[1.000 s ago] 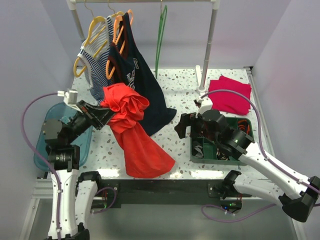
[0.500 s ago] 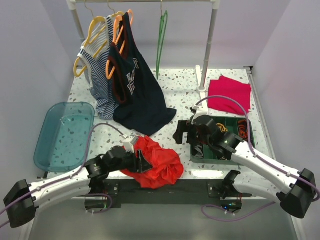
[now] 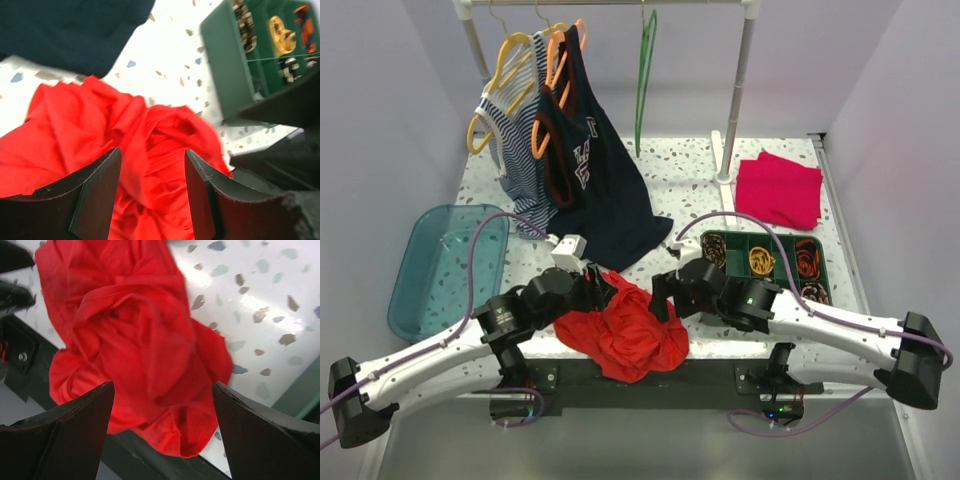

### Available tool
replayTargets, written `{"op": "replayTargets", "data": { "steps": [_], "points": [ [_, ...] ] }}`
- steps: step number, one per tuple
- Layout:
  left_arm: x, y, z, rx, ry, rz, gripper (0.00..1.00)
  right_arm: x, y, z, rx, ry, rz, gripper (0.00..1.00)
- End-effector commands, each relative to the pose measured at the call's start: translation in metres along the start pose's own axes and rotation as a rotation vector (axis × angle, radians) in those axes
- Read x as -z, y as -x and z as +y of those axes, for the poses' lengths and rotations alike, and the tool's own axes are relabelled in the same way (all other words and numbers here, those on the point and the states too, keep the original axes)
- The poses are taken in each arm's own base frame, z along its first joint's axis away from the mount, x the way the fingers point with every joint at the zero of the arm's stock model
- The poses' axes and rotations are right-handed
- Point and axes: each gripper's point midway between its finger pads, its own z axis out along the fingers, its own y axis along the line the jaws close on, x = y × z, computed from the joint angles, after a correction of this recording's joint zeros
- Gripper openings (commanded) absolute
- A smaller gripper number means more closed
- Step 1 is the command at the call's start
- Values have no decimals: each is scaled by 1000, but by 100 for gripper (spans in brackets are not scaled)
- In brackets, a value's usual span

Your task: Place the tank top on the hanger

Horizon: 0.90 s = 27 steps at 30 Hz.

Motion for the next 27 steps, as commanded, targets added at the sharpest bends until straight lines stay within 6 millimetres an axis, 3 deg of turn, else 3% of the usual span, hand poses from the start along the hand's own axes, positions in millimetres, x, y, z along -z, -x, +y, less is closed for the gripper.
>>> {"op": "replayTargets", "data": {
  "steps": [1, 4, 5, 6, 8, 9, 14, 15, 18, 20, 27],
  "points": [
    [8, 5, 14, -54, 63, -11, 57, -5, 1, 21, 70, 43, -34, 85],
    [5, 0, 15, -74, 77, 24, 58, -11, 14, 21, 91, -12, -51, 87],
    [3, -2, 16, -103, 85, 37, 59, -15, 10, 6, 106, -108, -20, 87],
    [2, -2, 16, -120, 98, 49, 59, -12, 20, 8, 82, -124, -42, 86],
    [-10, -6, 16, -196, 103, 81, 60, -7, 22, -3, 57, -177, -66, 86],
    [-14, 1, 7, -208, 86, 64, 60, -1, 21, -6, 19, -174, -82, 84],
    [-44, 2, -12, -329, 35, 133, 58, 18, -9, -25, -25, -173, -19, 73],
    [-49, 6, -12, -327, 37, 136, 58, 24, -14, -17, -36, -109, -1, 71],
    [-63, -6, -10, -336, -18, 219, 56, 27, -30, -11, -42, -35, 44, 68],
    [-65, -11, -20, -332, -101, 244, 55, 27, -37, -14, -35, -37, 65, 66],
    [-76, -33, -23, -329, -183, 347, 60, 12, -63, -2, 0, 27, 168, 56]
  ]
}}
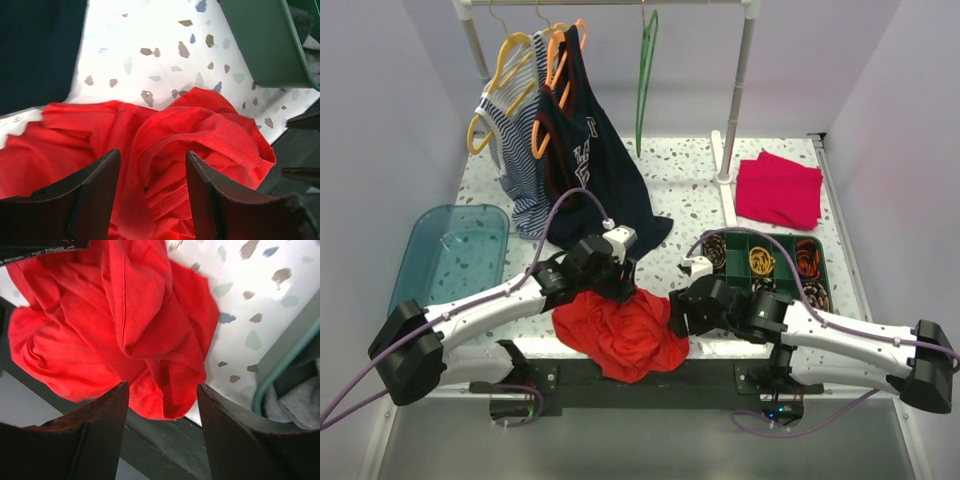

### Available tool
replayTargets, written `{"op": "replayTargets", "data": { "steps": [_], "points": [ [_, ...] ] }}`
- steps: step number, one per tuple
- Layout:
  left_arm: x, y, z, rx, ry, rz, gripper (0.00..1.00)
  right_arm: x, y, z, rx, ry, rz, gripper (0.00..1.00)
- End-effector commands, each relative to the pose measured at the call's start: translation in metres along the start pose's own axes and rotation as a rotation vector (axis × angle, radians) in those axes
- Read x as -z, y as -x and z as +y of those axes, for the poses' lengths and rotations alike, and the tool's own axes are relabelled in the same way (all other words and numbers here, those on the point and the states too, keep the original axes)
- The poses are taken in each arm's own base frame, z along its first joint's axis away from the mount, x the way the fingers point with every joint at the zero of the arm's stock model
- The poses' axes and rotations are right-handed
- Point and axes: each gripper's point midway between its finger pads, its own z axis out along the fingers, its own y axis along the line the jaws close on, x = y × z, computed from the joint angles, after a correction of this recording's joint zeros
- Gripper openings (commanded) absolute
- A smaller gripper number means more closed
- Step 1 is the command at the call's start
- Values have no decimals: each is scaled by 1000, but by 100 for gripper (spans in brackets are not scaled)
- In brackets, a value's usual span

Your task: Place the tank top on the hanger

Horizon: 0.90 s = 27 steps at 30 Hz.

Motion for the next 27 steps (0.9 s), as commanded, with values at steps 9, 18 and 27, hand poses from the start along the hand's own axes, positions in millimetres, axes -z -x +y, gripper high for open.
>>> {"op": "replayTargets", "data": {
  "steps": [9, 18, 27],
  "points": [
    [-23, -19, -27, 3, -189, 81, 41, -32, -30, 15, 19, 37, 93, 55],
    [-12, 9, -21, 24, -111, -15, 1, -53, -34, 18, 0, 34, 96, 38],
    [42, 82, 9, 89, 132, -282, 0, -9, 24, 16, 17, -41, -72, 0]
  ]
}}
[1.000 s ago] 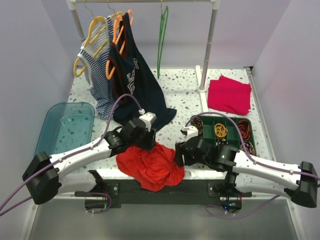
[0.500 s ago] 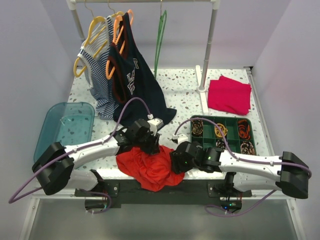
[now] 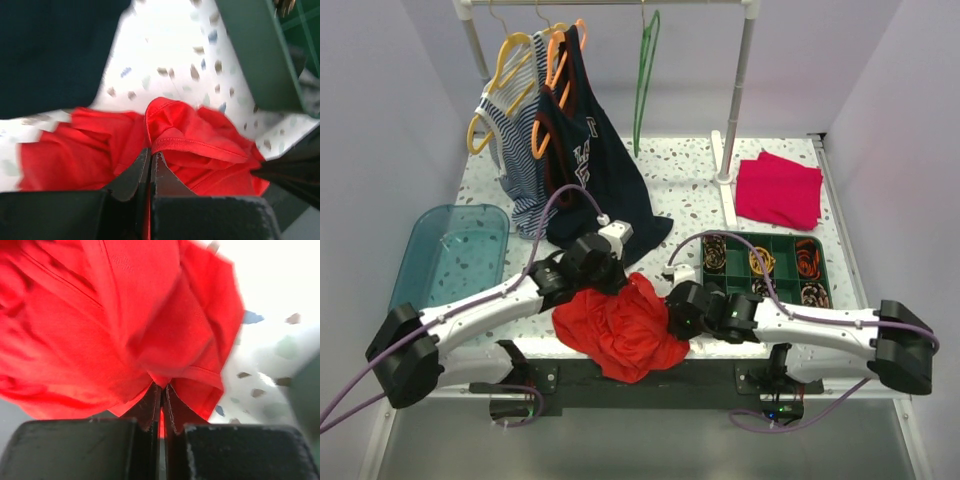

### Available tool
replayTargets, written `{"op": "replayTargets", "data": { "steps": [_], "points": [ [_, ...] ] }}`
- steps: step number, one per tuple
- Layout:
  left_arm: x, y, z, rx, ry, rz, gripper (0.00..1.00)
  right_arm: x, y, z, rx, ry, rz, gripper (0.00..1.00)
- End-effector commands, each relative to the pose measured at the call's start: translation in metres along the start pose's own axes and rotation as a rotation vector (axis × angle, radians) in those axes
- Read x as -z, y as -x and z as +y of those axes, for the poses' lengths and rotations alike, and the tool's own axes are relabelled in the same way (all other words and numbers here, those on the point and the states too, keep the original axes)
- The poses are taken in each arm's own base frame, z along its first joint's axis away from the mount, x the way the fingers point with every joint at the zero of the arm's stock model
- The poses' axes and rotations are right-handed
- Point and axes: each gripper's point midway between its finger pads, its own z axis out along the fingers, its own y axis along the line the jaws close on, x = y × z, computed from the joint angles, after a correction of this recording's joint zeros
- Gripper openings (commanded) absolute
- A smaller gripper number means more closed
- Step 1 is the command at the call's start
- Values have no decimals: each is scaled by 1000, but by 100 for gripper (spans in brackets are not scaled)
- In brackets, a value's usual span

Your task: Place the tank top on the hanger

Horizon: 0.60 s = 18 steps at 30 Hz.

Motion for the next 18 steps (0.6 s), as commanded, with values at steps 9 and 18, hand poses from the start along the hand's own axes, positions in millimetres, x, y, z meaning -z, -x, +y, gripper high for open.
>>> {"op": "replayTargets", "data": {
  "steps": [9, 18],
  "points": [
    [188, 211, 16, 124, 330, -731, 0, 148, 162, 7, 16, -124, -541, 0],
    [350, 317, -2, 114, 405, -1136, 0, 287, 289, 35, 75, -190, -926, 0]
  ]
}}
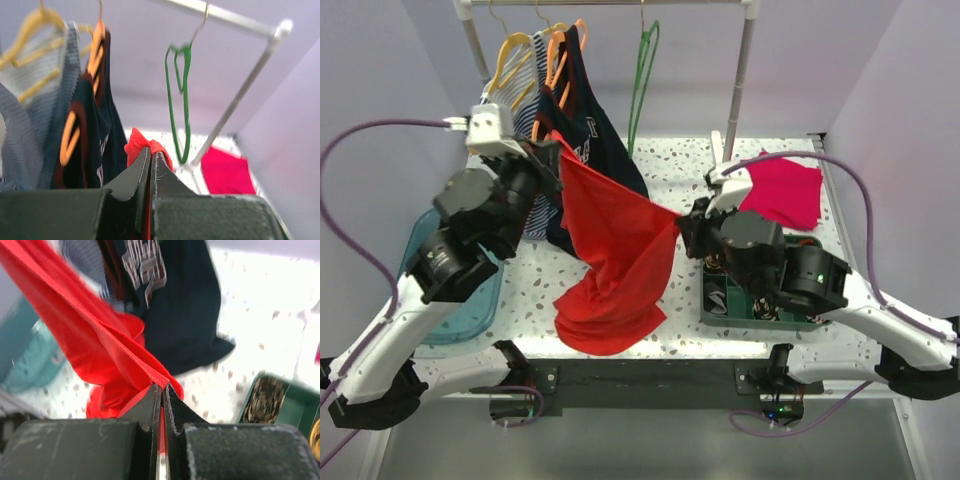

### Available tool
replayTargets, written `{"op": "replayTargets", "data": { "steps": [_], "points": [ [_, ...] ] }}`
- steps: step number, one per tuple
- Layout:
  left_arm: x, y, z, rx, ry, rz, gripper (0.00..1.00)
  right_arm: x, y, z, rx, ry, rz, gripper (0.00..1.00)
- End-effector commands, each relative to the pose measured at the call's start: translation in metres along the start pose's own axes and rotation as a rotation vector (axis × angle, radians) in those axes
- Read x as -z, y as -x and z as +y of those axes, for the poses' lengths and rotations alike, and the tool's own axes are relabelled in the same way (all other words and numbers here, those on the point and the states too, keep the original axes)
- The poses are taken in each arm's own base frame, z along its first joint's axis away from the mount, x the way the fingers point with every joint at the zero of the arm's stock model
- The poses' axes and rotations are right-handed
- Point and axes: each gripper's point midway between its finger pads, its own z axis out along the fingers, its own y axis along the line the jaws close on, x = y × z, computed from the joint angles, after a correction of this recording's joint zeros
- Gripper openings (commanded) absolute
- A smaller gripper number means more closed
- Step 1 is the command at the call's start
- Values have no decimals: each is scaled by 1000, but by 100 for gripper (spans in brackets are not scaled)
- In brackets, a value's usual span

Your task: Place the tank top on the hanger

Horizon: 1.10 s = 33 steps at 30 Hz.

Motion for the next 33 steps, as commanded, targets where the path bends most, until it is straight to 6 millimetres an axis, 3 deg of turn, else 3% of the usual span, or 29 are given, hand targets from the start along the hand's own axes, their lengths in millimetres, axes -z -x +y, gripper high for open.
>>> {"op": "replayTargets", "data": {
  "steps": [1, 4, 7, 9, 12, 13, 15, 16, 18, 19, 22, 24, 26, 27, 29, 30, 33],
  "points": [
    [15, 103, 10, 11, 70, -248, 0, 23, 109, -11, 55, -82, -248, 0],
    [24, 141, 8, 25, 63, -326, 0, 36, 156, -2, 56, -58, -333, 0],
    [27, 151, 3, 10, 38, -336, 0, 40, 172, 2, 62, -46, -356, 0],
    [26, 143, -1, -7, 8, -313, 0, 36, 163, 7, 70, -21, -332, 0],
    [21, 109, -7, -33, -39, -216, 0, 16, 115, 15, 72, 11, -233, 0],
    [16, 81, -10, -67, -63, -150, 0, 1, 80, 15, 78, 4, -161, 0],
    [20, 58, -5, -53, -69, -100, 0, -6, 45, 14, 74, 19, -90, 0],
    [14, 23, 2, -88, -51, -27, 0, -16, 6, 8, 73, -9, -16, 0],
    [20, -6, 5, -68, -79, 31, 0, -14, -22, -1, 55, -12, 34, 0],
    [18, -35, 9, -93, -71, 89, 0, -18, -53, -11, 53, -41, 89, 0],
    [20, -72, 7, -116, -112, 187, 0, -10, -93, -35, 44, -85, 158, 0],
    [25, -95, -17, -110, -260, 252, 0, -4, -107, -38, 39, -68, 193, 0],
    [27, -140, -34, -128, -375, 366, 0, 3, -113, -42, 18, -59, 209, 4],
    [37, -168, -52, -107, -493, 444, 0, 5, -116, -44, 20, -60, 217, 7],
    [48, -202, -68, -71, -587, 530, 0, 12, -118, -47, 1, -45, 218, 26],
    [62, -227, -80, -63, -667, 588, 5, 13, -120, -48, -4, -40, 219, 45],
    [83, -280, -82, -63, -703, 719, 38, 18, -117, -47, -31, -11, 198, 74]
  ]
}}
